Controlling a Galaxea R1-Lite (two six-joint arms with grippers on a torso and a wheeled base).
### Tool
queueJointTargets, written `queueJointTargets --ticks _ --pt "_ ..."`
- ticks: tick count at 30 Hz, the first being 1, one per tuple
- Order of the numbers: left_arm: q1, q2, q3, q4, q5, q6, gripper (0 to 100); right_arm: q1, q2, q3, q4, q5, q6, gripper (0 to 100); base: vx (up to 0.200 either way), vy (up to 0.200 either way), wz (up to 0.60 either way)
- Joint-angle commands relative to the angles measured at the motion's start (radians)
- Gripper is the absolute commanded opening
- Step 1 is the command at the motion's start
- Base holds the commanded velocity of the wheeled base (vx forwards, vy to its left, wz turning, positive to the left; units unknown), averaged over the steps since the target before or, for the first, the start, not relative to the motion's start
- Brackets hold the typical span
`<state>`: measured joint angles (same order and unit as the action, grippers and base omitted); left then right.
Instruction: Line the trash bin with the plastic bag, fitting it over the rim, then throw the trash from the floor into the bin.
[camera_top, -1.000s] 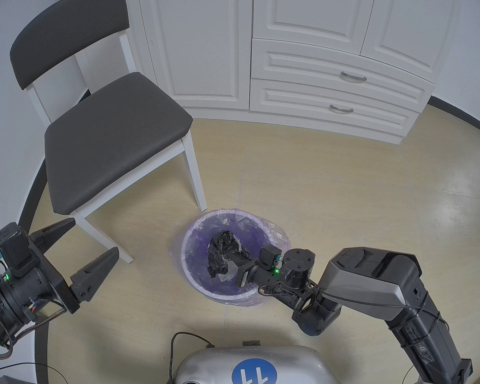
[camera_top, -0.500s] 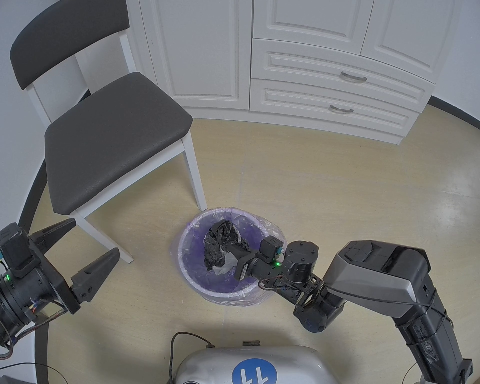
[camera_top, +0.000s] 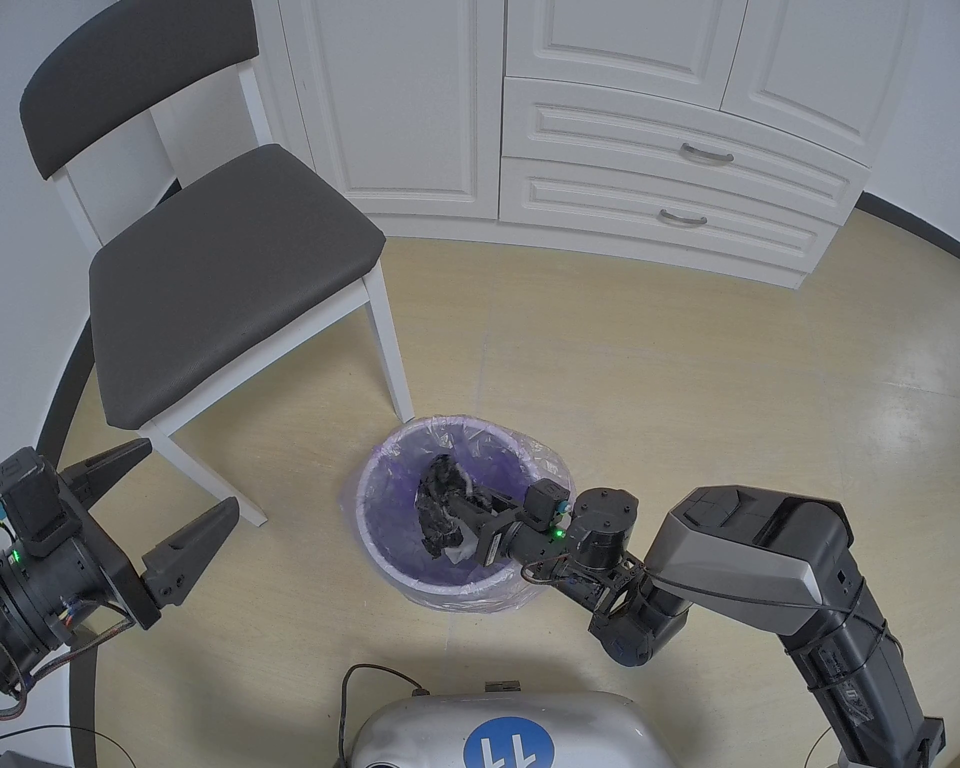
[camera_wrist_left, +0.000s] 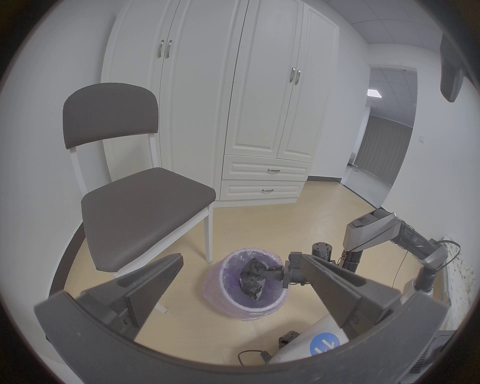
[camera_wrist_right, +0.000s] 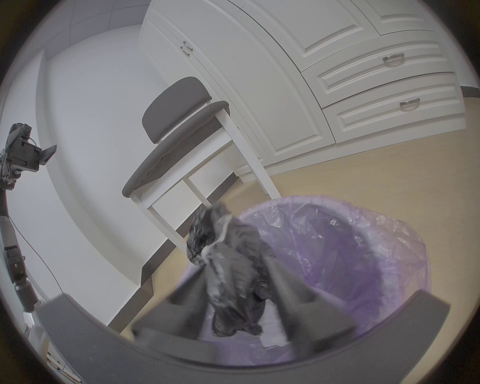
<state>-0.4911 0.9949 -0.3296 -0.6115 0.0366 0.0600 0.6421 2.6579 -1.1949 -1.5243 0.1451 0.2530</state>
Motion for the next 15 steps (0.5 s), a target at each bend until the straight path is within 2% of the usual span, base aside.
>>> queueJointTargets --ticks 1,15 --pt "0.0 0.001 0.0 -0.001 0.0 0.0 100 0.004 0.008 -0.002 -0.001 0.001 0.0 100 0.0 0.0 0.0" --pt "0.0 -0.001 0.0 -0.001 0.0 0.0 100 0.002 -0.044 0.015 0.001 -0.004 -0.003 100 0.0 0.0 0.0"
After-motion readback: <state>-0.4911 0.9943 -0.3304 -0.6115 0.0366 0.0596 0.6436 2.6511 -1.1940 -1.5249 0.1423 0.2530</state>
